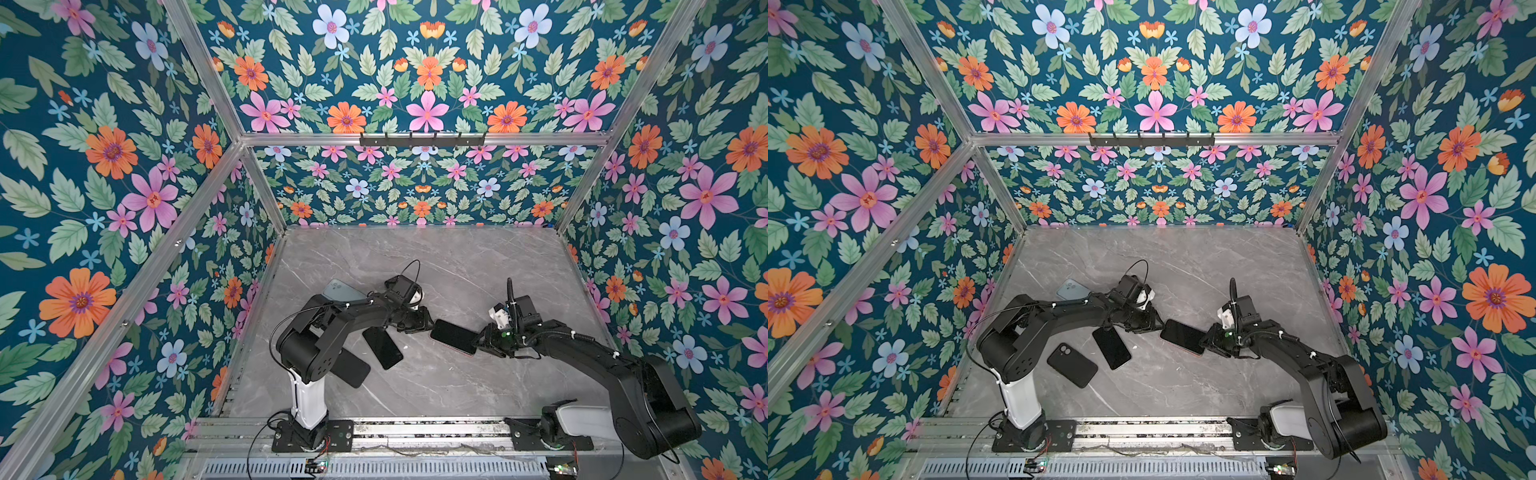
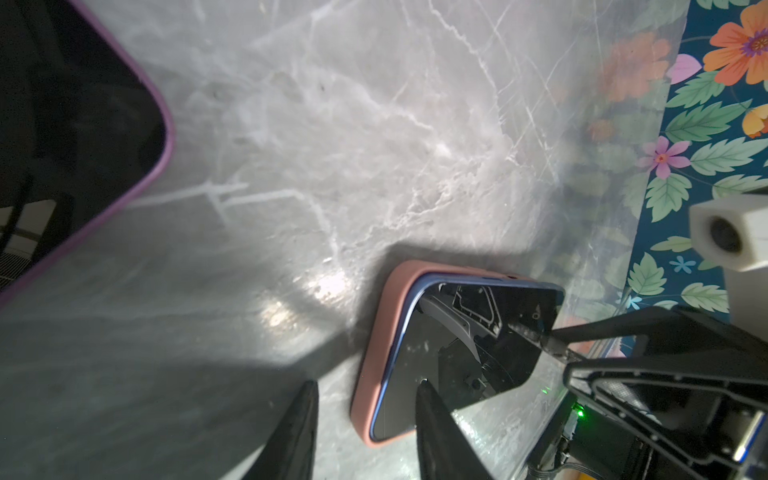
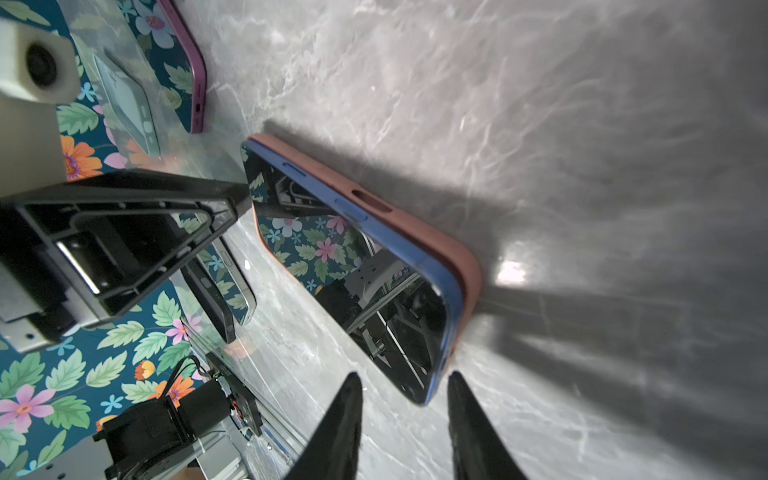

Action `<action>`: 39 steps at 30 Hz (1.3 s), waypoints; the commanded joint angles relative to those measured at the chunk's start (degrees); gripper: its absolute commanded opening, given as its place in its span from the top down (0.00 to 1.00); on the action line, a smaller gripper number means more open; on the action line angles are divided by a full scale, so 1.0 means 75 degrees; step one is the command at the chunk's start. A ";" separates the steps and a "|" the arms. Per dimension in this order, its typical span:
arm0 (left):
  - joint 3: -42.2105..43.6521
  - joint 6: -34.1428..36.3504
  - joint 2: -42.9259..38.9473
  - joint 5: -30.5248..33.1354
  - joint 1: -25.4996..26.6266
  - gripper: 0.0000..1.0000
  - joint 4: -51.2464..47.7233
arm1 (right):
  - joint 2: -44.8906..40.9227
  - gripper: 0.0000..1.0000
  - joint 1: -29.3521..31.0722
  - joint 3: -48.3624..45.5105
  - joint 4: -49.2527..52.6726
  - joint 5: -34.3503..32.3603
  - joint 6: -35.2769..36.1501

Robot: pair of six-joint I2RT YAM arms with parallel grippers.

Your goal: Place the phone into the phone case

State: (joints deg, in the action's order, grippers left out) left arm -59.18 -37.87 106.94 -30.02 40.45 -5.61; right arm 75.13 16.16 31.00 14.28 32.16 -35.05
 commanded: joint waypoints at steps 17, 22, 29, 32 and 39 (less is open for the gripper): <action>0.0027 -0.0236 0.0272 -0.0240 0.0174 0.59 0.0129 | 0.0168 0.85 0.0421 -0.0095 -0.0141 -0.0222 -0.0434; 0.0053 -0.0247 0.0273 -0.0253 0.0194 0.59 0.0170 | 0.0251 0.88 0.0635 -0.0084 -0.0251 -0.0247 -0.0549; 0.0062 -0.0271 0.0262 -0.0265 0.0220 0.59 0.0211 | 0.0407 0.89 0.0860 -0.0112 -0.0444 -0.0314 -0.0706; 0.0074 -0.0263 0.0256 -0.0251 0.0212 0.59 0.0231 | 0.0501 0.89 0.0928 -0.0114 -0.0522 -0.0331 -0.0741; 0.0379 0.0104 -0.0263 0.0211 0.0008 0.53 -0.0385 | -0.0157 0.86 0.0938 -0.0071 0.0578 -0.0701 -0.0393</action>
State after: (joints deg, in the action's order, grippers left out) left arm -57.23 -39.24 106.34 -30.92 41.36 -1.85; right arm 76.20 23.14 30.20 15.51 29.52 -39.66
